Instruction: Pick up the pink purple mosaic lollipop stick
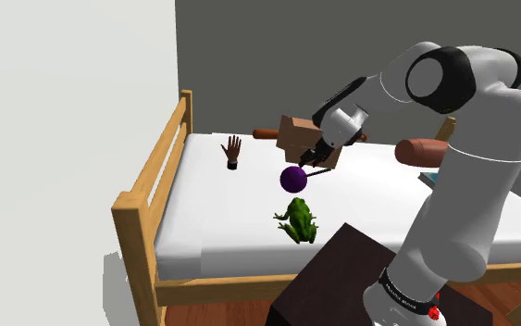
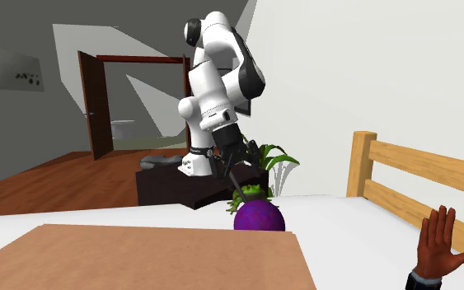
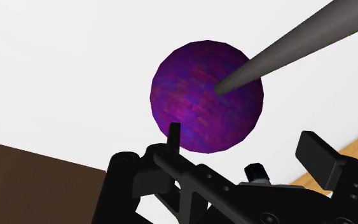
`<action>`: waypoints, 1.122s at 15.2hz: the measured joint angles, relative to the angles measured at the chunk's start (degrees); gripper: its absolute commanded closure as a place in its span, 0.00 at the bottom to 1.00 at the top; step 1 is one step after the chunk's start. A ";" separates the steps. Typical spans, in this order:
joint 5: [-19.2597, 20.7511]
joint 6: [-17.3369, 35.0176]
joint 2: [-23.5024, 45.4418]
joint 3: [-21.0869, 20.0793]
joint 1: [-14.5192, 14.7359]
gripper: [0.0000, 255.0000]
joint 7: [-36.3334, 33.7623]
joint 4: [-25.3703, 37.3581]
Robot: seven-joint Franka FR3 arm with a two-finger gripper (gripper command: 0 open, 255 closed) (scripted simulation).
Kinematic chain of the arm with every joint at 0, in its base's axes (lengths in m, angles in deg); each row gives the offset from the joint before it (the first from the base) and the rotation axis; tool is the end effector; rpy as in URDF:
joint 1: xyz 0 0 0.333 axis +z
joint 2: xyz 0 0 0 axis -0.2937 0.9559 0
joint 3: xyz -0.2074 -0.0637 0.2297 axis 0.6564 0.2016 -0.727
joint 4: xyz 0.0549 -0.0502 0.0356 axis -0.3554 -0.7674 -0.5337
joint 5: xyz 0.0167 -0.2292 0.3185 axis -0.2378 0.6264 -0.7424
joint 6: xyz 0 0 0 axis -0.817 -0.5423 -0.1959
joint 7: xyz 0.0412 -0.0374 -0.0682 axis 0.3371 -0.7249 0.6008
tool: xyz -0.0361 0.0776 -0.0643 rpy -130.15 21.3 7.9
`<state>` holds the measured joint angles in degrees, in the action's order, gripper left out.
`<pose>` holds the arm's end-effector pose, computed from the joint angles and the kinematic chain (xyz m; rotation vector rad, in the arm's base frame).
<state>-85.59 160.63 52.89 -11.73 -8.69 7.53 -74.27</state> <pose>0.4420 -0.2838 0.2930 -2.8934 0.3825 -0.5756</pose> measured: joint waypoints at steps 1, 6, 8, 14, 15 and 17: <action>-1.77 -0.09 1.21 -0.48 -0.49 0.00 1.39 0.56; -8.50 0.62 5.00 -2.68 -2.29 0.00 7.04 1.12; -9.39 0.65 5.61 -3.01 -2.55 1.00 7.73 1.35; -9.77 0.66 5.79 -3.13 -2.67 1.00 8.03 1.45; -9.77 0.66 5.79 -3.13 -2.67 1.00 8.03 1.46; -9.66 0.64 5.80 -3.11 -2.63 1.00 7.89 1.50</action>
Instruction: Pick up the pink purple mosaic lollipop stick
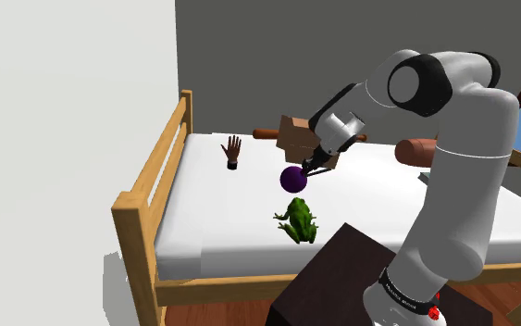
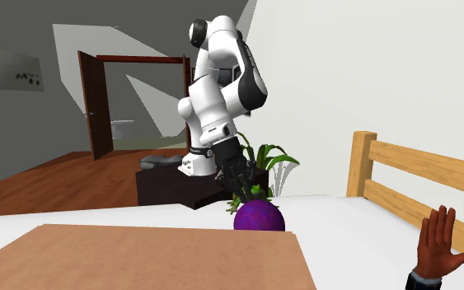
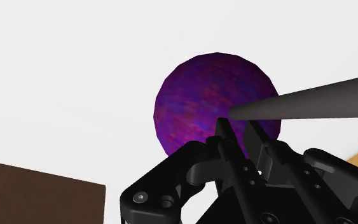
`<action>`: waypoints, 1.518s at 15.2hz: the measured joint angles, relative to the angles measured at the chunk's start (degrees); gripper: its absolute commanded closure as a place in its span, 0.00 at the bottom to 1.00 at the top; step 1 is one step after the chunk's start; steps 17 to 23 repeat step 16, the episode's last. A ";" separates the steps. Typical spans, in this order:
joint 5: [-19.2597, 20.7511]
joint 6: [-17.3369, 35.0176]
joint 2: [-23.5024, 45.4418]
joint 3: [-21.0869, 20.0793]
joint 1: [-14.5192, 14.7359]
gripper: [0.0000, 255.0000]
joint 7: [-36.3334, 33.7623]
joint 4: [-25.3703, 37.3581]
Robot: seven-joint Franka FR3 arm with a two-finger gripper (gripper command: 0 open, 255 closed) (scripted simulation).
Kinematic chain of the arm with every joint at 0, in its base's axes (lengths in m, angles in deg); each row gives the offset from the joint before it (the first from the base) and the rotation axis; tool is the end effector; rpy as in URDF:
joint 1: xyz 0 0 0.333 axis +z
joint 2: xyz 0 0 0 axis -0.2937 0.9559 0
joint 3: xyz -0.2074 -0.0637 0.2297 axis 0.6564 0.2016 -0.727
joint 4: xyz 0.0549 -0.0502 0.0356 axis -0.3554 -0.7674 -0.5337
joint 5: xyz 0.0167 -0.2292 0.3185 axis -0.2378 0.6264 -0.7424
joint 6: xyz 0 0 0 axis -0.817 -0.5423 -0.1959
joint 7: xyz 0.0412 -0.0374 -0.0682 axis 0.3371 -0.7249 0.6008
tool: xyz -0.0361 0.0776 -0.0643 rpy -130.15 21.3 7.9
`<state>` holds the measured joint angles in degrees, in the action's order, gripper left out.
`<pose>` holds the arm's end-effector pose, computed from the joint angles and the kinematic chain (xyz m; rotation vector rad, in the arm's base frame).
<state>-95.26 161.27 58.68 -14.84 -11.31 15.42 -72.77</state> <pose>0.4437 -0.2862 0.2577 -2.8902 0.3845 -0.5828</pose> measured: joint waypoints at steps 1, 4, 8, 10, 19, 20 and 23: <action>0.67 -0.07 -0.33 0.22 0.24 1.00 -0.64 -0.03; 3.65 -0.33 -2.17 1.29 1.12 1.00 -3.09 -0.47; 9.09 -0.91 -5.35 3.06 2.60 1.00 -7.69 -0.94; 11.79 -1.44 -6.78 3.87 3.11 1.00 -9.89 -0.89; 19.65 -2.68 -11.36 5.63 4.34 1.00 -16.23 -1.21; 19.65 -2.68 -11.36 5.63 4.34 1.00 -16.23 -1.21; 19.65 -2.68 -11.36 5.63 4.34 1.00 -16.23 -1.21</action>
